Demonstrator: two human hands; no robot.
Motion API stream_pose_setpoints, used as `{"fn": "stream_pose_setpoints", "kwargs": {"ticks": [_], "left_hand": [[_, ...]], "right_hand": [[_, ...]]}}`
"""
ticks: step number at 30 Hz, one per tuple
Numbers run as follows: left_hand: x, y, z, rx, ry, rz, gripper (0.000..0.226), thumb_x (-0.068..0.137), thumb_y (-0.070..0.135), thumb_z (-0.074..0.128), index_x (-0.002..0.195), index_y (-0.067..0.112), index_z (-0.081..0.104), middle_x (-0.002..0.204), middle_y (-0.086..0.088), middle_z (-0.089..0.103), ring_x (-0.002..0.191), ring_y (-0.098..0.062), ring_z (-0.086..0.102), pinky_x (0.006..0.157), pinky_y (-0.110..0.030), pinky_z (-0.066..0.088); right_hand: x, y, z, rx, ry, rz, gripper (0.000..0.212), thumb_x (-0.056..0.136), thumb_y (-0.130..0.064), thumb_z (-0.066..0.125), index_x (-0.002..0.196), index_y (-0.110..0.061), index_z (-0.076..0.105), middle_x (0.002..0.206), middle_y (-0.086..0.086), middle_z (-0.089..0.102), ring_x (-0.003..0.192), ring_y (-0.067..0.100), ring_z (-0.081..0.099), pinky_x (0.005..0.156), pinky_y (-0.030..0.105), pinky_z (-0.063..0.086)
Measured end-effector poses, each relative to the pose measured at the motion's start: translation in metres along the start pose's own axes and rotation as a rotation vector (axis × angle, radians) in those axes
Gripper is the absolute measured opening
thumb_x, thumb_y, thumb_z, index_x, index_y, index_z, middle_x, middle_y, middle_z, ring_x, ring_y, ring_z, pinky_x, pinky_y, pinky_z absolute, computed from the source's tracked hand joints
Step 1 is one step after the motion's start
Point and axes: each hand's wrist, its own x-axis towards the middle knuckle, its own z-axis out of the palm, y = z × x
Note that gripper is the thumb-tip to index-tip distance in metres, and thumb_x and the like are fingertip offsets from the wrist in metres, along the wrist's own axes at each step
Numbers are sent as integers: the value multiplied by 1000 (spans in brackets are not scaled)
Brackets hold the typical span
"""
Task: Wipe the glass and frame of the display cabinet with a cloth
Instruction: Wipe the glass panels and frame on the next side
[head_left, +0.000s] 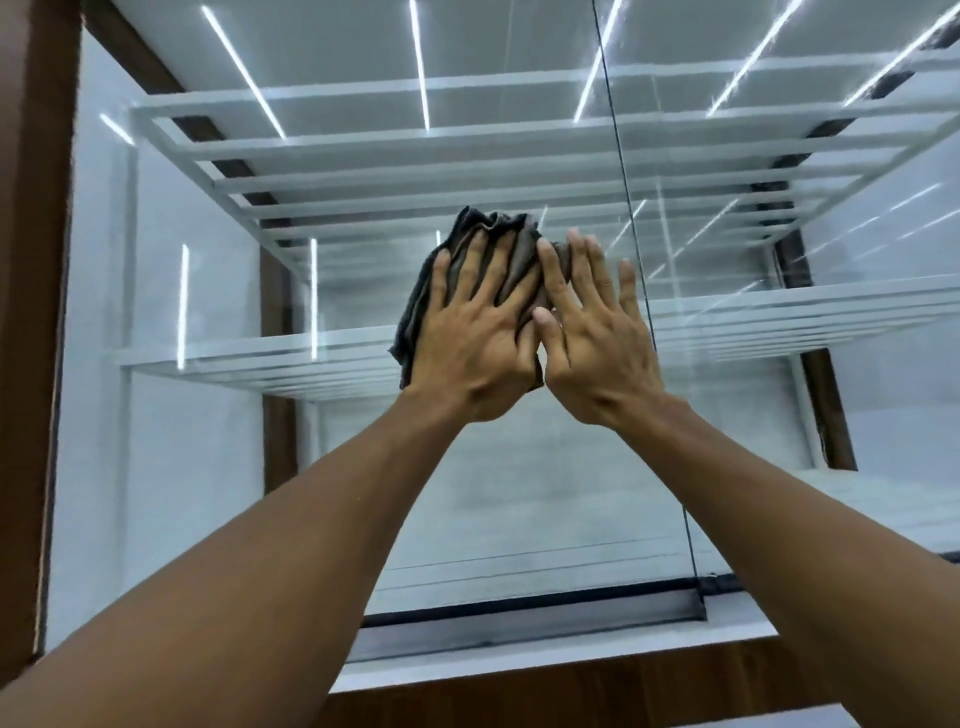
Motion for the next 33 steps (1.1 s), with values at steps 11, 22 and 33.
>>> {"fn": "stream_pose_setpoints", "kwargs": {"ticks": [11,22,33], "left_hand": [[-43,-76,-23,51,19,-98,64,105,50,28,166,33,16,176,-3,5,162,-24,-4,129,-51,-8],[-94,-138,-42,18,34,-200,66,105,48,30,167,33,14,176,-4,1,162,-22,-8,129,-50,-10],[-151,-207,-61,32,72,-313,67,103,52,23,166,32,15,176,-4,5,163,-22,-5,129,-53,-9]], "right_hand": [[6,-26,22,-151,4,5,69,99,-45,19,165,-28,6,172,17,-3,159,34,-7,121,70,-9],[12,-132,57,-120,-63,-124,79,96,-45,23,163,-5,8,171,21,-4,159,31,-7,123,68,-3],[10,-213,92,-140,-44,-202,78,96,-38,25,163,-3,7,170,24,-5,159,33,-9,122,70,-7]]}}
